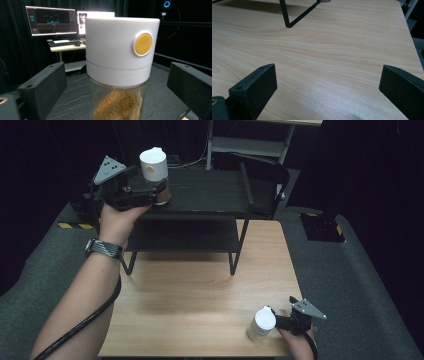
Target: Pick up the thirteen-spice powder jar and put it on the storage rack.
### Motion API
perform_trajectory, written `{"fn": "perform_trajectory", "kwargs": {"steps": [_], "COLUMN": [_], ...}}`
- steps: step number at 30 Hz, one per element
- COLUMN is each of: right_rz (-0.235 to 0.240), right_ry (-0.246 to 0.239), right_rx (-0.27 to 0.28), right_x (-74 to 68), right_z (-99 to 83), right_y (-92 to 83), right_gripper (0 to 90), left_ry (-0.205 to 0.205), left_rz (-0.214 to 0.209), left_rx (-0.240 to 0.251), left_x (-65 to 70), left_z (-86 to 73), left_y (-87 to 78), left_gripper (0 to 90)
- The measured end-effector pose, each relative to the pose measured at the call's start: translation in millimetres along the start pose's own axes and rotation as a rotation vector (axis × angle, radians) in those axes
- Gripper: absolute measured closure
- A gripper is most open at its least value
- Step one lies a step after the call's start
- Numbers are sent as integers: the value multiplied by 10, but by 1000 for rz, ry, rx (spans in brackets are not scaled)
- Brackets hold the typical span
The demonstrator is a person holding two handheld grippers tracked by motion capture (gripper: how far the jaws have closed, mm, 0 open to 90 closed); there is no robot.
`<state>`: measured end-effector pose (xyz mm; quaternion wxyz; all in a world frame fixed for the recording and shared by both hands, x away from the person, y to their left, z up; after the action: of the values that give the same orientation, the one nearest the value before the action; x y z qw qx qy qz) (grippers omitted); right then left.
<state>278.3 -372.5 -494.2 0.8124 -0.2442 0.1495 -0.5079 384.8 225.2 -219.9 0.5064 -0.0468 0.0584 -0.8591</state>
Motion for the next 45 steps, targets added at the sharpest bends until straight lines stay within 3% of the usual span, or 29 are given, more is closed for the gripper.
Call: {"fn": "perform_trajectory", "kwargs": {"steps": [2,5,18,21,29,35,45], "right_rz": [-2,-4,-7,-8,-10,-13,-13], "right_ry": [3,-3,-4,-7,-8,-9,-11], "right_rx": [-1,-2,-3,-3,-6,-7,-8], "right_x": [-7,-9,-14,-15,-19,-26,-27], "right_z": [1,2,4,4,8,9,11], "right_y": [-1,0,1,2,4,5,6], "right_gripper": [10,10,10,10,10,10,10], "left_ry": [-8,-3,60,53,69,89,109], "left_rz": [-33,-45,-19,-47,-40,-68,-100], "left_rx": [2,-2,-21,-29,-21,-21,-74], "left_x": [-33,-44,38,26,54,79,152], "left_z": [-2,1,-110,-177,-391,-604,-975], "left_y": [-36,-83,-271,-322,-467,-545,-591], "left_gripper": [5,4,3,3,3,3,6]}}
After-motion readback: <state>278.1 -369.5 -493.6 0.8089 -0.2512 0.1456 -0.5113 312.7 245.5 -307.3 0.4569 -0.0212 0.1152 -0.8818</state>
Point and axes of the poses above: each handheld gripper's, and its own axes: y roughly forward along the jaws, z roughly out of its top, x roughly to its right, the point moved 6 cm from there along y, roughly forward along the jaws, and after that the axes turned 8 degrees about -x, right-handed, at the moved point
